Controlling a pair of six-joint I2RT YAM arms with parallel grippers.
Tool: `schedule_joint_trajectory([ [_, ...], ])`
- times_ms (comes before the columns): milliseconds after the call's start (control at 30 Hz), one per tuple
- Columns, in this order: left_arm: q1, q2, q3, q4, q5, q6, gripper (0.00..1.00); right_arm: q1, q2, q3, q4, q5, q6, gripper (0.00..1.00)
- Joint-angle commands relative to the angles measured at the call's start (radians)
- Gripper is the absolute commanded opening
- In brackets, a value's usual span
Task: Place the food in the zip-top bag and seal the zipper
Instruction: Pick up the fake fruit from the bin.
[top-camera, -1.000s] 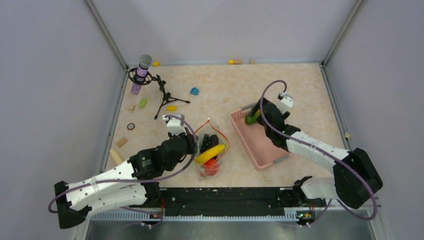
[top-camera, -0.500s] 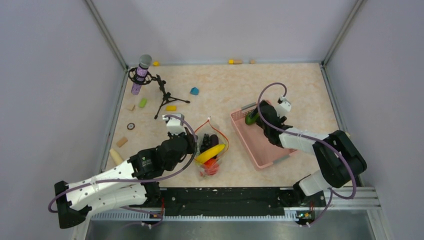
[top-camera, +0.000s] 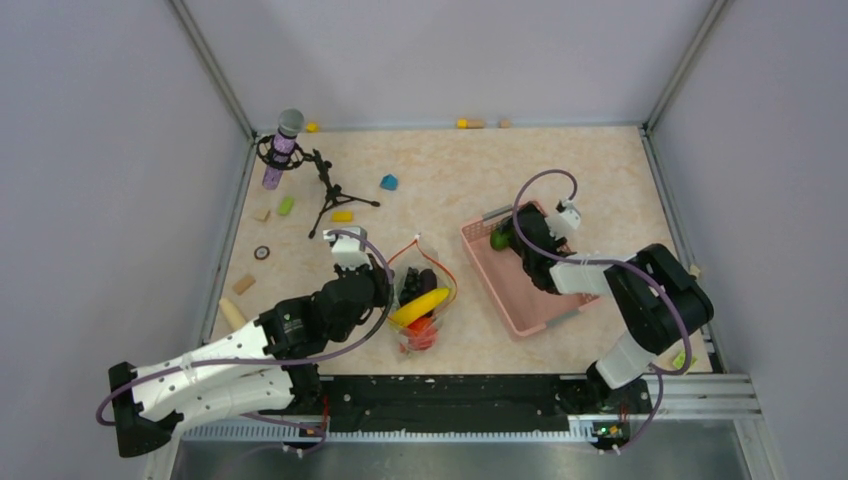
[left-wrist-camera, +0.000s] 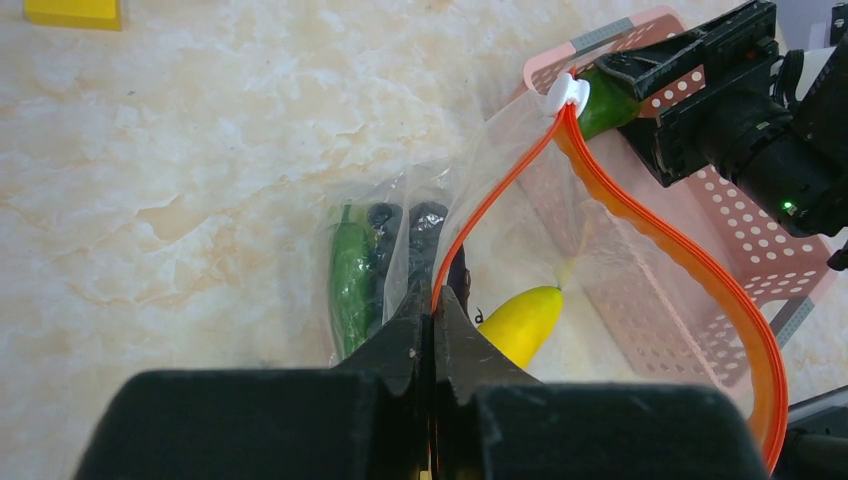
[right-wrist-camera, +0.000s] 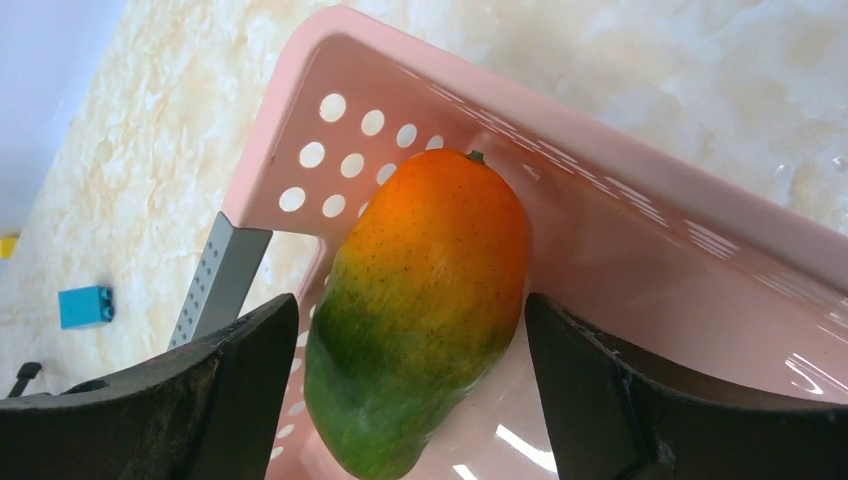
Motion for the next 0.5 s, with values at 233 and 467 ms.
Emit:
schedule_joint_trajectory([
  [233, 0.002, -0.002, 0.008, 0.022, -0.015, 0.000, 0.00, -0.014, 0.002, -0.035, 0.041, 0.038, 0.027, 0.53],
  [467, 0.001, -0.007, 0.008, 0.022, -0.005, -0.001, 0.00, -0.013, -0.142, -0.102, 0.038, 0.043, 0.003, 0.36],
])
